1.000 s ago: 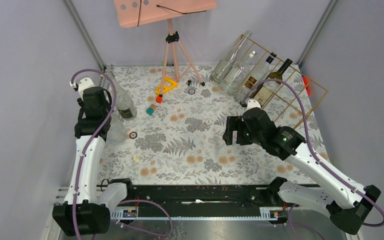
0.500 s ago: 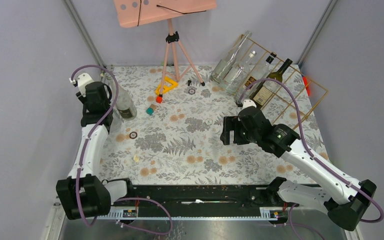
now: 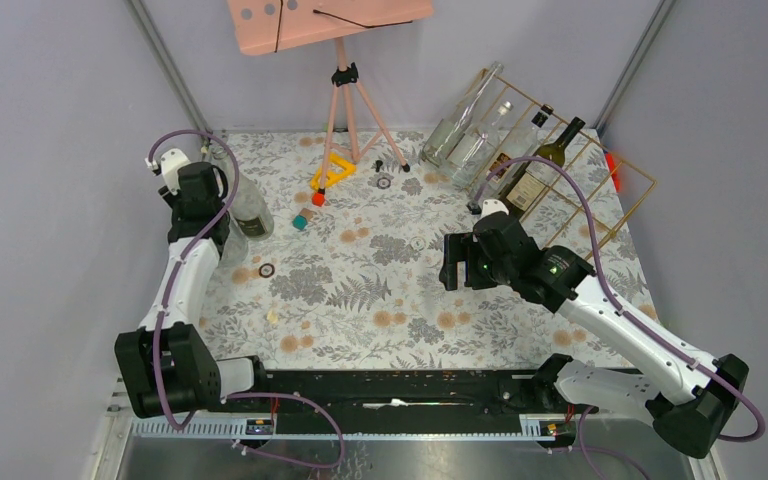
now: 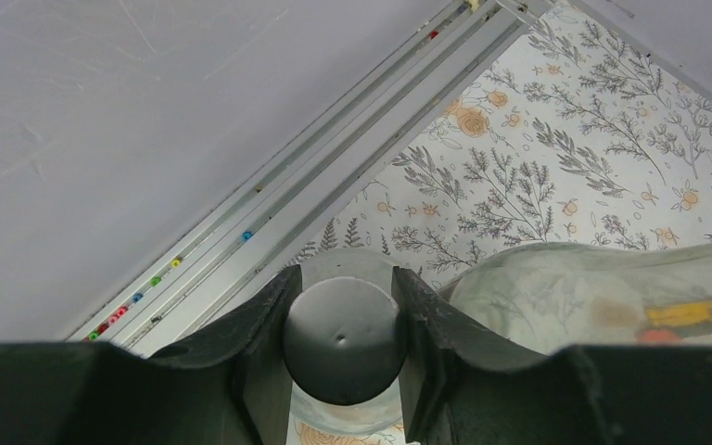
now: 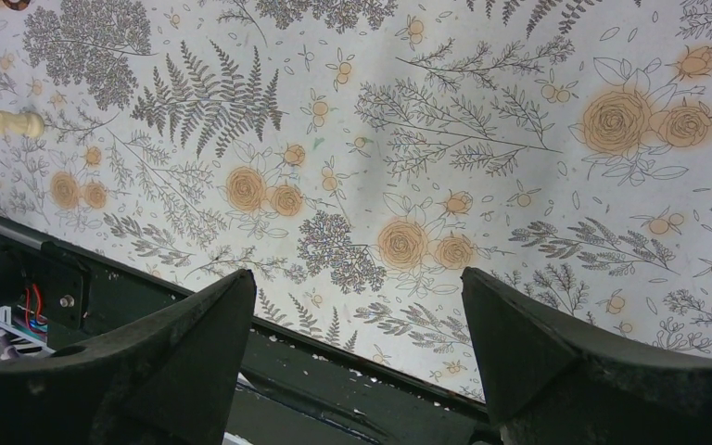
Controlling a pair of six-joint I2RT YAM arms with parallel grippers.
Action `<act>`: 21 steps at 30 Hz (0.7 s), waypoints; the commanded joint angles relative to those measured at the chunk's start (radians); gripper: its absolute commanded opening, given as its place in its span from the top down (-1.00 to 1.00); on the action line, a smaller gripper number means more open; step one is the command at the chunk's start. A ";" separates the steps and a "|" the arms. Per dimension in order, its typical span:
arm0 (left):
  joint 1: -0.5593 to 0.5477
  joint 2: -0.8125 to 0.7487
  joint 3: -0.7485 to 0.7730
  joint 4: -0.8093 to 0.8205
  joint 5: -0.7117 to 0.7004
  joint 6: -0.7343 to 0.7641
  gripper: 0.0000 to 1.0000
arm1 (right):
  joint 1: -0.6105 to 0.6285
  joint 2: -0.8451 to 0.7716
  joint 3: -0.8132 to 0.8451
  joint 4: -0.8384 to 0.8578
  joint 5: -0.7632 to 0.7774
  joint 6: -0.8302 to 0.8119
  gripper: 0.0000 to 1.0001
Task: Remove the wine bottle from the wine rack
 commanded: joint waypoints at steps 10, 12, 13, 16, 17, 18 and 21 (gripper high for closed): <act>0.009 -0.023 0.025 0.148 -0.031 -0.055 0.05 | -0.005 -0.023 0.013 0.014 -0.018 -0.028 -0.78; 0.009 -0.027 0.026 0.133 -0.021 -0.060 -0.03 | -0.006 -0.027 0.011 0.015 -0.021 -0.027 -0.77; 0.008 -0.029 0.026 0.123 -0.015 -0.064 -0.06 | -0.006 -0.029 0.011 0.015 -0.023 -0.027 -0.77; 0.009 -0.042 0.032 0.096 0.004 -0.068 -0.10 | -0.006 -0.035 0.012 0.013 -0.024 -0.027 -0.77; 0.009 -0.048 0.035 0.083 0.008 -0.071 -0.12 | -0.005 -0.037 0.013 0.010 -0.022 -0.027 -0.77; 0.008 -0.054 0.040 0.067 0.009 -0.073 -0.14 | -0.005 -0.038 0.015 0.006 -0.019 -0.028 -0.77; 0.008 -0.079 0.048 0.025 -0.001 -0.078 -0.26 | -0.006 -0.041 0.023 0.000 -0.014 -0.030 -0.77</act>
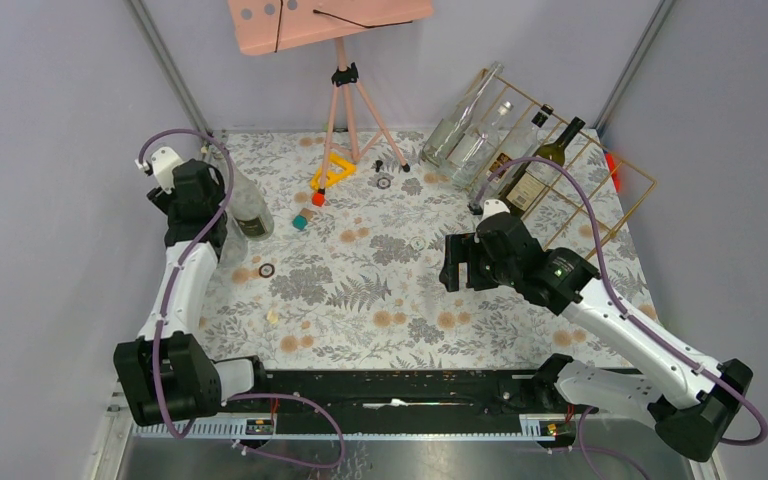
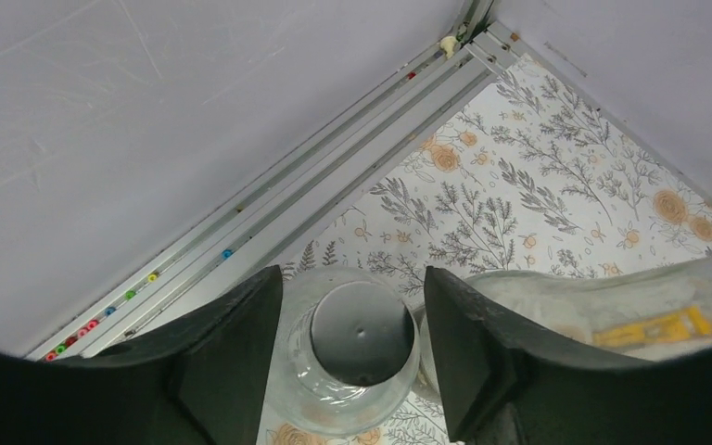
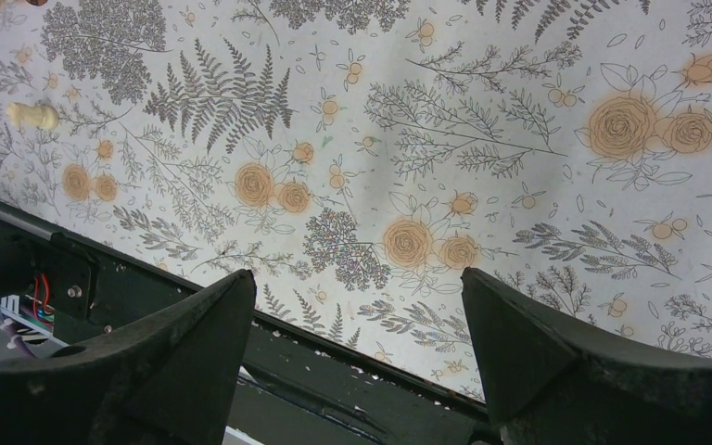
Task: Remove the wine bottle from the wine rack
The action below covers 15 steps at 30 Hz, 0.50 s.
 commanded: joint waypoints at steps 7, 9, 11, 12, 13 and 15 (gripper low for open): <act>0.005 -0.167 0.066 -0.127 -0.038 -0.035 -0.92 | -0.006 -0.020 0.046 -0.015 0.017 -0.006 -0.77; 0.005 -0.204 0.073 -0.162 -0.039 -0.042 -0.98 | -0.006 -0.020 0.051 -0.018 0.025 -0.001 -0.77; 0.005 -0.242 0.085 -0.198 -0.042 -0.055 -0.98 | -0.006 -0.020 0.056 -0.022 0.030 0.001 -0.77; 0.005 -0.262 0.093 -0.218 -0.036 -0.058 -0.98 | -0.005 -0.020 0.058 -0.022 0.032 0.003 -0.77; 0.005 -0.282 0.102 -0.240 -0.029 -0.062 -0.98 | -0.006 -0.020 0.060 -0.023 0.033 0.005 -0.78; 0.004 -0.323 0.121 -0.291 0.003 -0.075 -0.98 | -0.006 -0.018 0.065 -0.025 0.040 0.011 -0.77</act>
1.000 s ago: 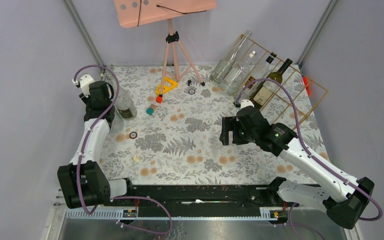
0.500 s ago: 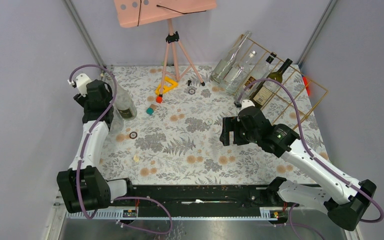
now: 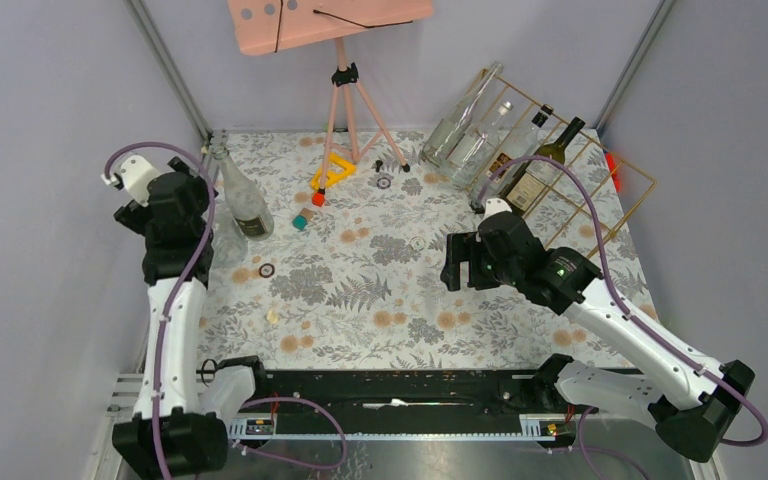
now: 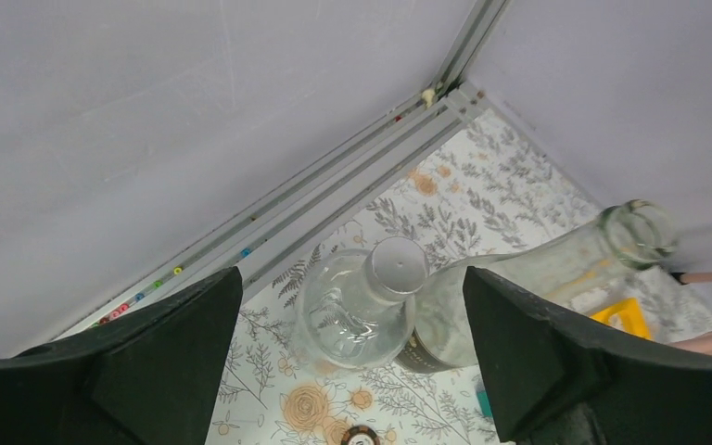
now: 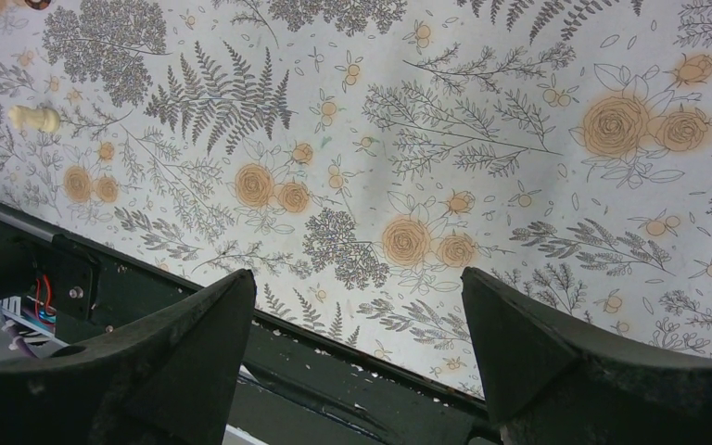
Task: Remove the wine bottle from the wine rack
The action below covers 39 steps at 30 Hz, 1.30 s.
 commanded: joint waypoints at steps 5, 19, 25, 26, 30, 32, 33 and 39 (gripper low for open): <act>0.002 -0.183 0.091 -0.195 0.107 -0.025 -0.98 | -0.005 0.000 0.067 -0.017 0.047 0.033 -0.78; -0.493 -0.275 -0.002 -0.310 0.007 -0.056 -0.98 | -0.039 0.170 0.191 -0.054 0.029 0.072 -0.77; -0.687 -0.263 -0.109 -0.310 -0.050 -0.075 -0.98 | -0.201 0.198 0.210 -0.051 -0.055 0.096 -0.77; -0.701 -0.267 -0.125 -0.308 -0.047 -0.072 -0.98 | -0.240 0.196 0.213 -0.050 -0.065 0.099 -0.77; -0.725 -0.284 -0.174 -0.295 0.003 -0.044 -0.98 | -0.417 0.199 0.239 -0.049 -0.088 0.122 -0.77; -0.729 -0.287 -0.185 -0.296 0.027 -0.022 -0.98 | -0.504 0.201 0.250 -0.032 -0.093 0.149 -0.77; -0.730 -0.288 -0.187 -0.300 0.038 -0.011 -0.98 | -0.545 0.204 0.257 -0.020 -0.086 0.160 -0.77; -0.736 -0.303 -0.202 -0.345 0.135 -0.005 -0.98 | -0.716 0.284 0.351 0.041 -0.013 0.231 -0.76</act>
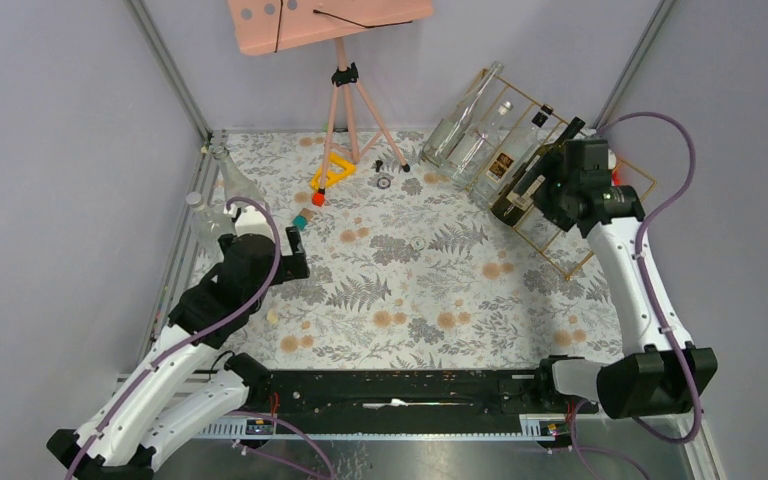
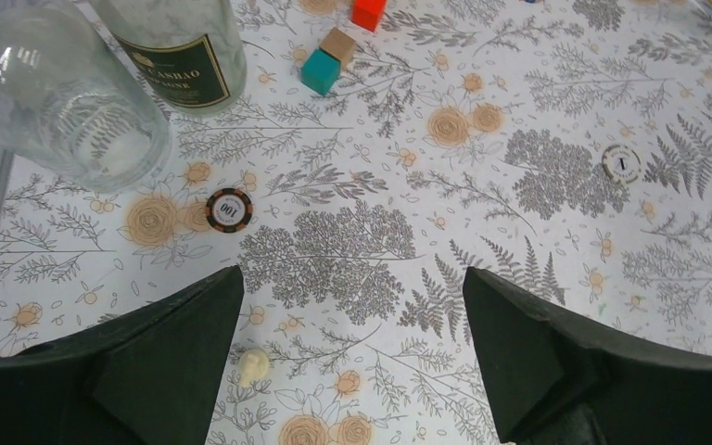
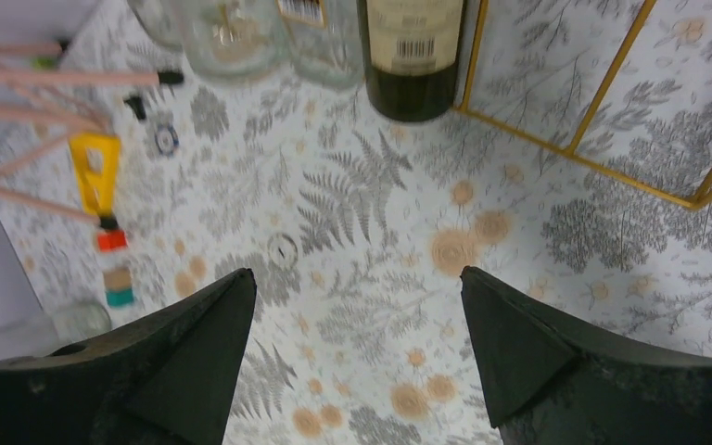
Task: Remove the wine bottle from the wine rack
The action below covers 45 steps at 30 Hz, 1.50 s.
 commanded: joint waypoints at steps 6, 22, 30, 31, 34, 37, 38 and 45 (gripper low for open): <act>-0.057 -0.059 -0.029 -0.031 0.037 0.003 -0.98 | -0.103 0.209 0.252 0.147 0.123 0.026 -0.74; -0.073 -0.021 -0.026 -0.032 0.055 0.026 -0.98 | -0.182 0.593 0.548 0.239 0.181 -0.067 -0.33; -0.073 -0.010 -0.026 -0.032 0.061 0.031 -0.98 | -0.183 0.700 0.653 0.240 0.249 -0.109 -0.31; -0.073 -0.010 -0.026 -0.032 0.062 0.031 -0.97 | -0.183 0.707 0.662 0.239 0.253 -0.113 -0.30; -0.072 -0.010 -0.026 -0.033 0.058 0.031 -0.98 | -0.183 0.720 0.671 0.240 0.280 -0.117 -0.26; -0.073 -0.010 -0.026 -0.035 0.055 0.031 -0.98 | -0.183 0.728 0.672 0.239 0.300 -0.120 -0.22; -0.073 -0.009 -0.026 -0.034 0.054 0.031 -0.97 | -0.183 0.733 0.674 0.240 0.301 -0.124 -0.21; -0.073 -0.006 -0.026 -0.034 0.055 0.031 -0.98 | -0.183 0.750 0.674 0.244 0.304 -0.134 -0.16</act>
